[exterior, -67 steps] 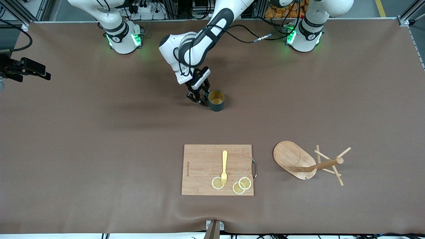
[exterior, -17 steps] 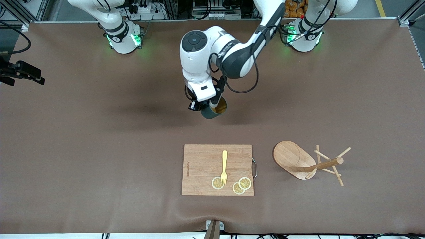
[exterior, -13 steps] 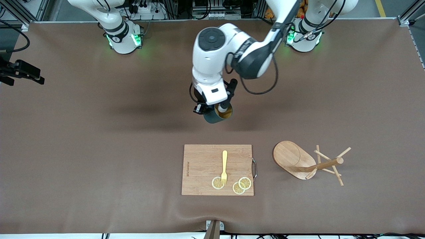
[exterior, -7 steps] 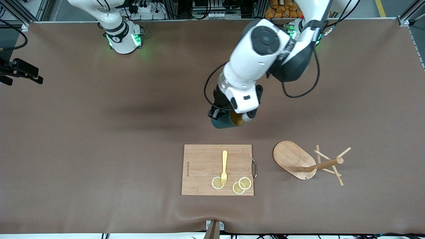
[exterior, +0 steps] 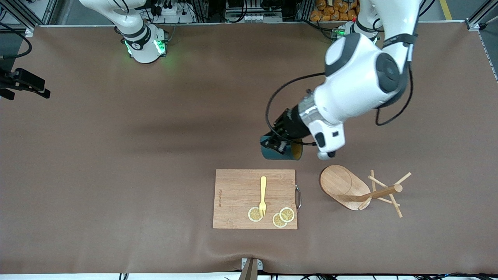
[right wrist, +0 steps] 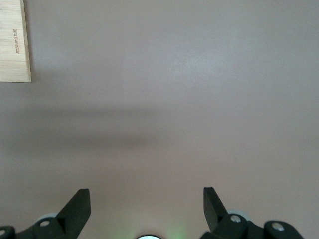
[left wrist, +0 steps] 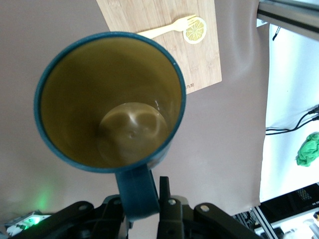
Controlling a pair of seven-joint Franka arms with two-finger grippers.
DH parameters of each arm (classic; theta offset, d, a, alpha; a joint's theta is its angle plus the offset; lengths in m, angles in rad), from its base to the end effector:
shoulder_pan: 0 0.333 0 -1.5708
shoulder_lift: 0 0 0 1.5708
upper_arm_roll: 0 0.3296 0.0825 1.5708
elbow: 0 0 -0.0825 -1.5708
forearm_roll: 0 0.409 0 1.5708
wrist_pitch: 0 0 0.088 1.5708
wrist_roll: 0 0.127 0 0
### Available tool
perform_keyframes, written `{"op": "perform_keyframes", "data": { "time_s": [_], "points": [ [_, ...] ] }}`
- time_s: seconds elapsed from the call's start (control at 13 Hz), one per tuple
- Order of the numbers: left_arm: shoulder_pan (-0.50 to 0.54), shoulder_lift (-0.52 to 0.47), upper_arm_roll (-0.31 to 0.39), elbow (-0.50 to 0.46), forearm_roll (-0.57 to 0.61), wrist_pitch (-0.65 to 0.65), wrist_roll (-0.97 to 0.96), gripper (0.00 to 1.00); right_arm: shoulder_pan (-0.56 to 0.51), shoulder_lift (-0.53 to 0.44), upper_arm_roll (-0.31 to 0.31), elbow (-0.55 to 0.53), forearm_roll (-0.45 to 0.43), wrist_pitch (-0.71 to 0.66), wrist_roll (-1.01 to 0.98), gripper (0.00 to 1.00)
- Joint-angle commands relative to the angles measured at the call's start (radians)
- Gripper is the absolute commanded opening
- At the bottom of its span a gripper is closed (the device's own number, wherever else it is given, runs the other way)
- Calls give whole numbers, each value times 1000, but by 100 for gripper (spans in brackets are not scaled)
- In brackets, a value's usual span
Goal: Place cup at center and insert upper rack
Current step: 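Carry the teal mug to the wooden mug tree with the left gripper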
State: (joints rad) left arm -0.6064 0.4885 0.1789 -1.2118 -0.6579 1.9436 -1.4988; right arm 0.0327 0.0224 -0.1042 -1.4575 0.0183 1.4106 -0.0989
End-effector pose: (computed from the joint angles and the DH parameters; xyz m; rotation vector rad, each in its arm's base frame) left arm 0.6556 -0.3921 0.5301 2.1348 1.4707 -0.4296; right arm 0.5674 -0.0373 0.6473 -3.1178 -0.0462 0.1054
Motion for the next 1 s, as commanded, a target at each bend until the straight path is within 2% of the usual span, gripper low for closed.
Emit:
{"op": "perform_keyframes", "data": {
  "time_s": [0.0, 0.15, 0.46, 0.92],
  "points": [
    [78, -36, -9, -38, -113, -55, 109, 0, -11, -6, 3, 6, 17, -10, 13, 100],
    [134, -31, -7, -38, -204, -98, 181, 0, -7, -6, 3, 5, 17, -10, 13, 100],
    [197, -24, -9, -46, -271, -115, 204, 0, 7, 8, 5, 5, 22, -4, 13, 100],
    [312, 22, -7, -52, -434, -241, 376, 0, 44, 8, 5, 5, 23, -5, 13, 100]
  ]
}}
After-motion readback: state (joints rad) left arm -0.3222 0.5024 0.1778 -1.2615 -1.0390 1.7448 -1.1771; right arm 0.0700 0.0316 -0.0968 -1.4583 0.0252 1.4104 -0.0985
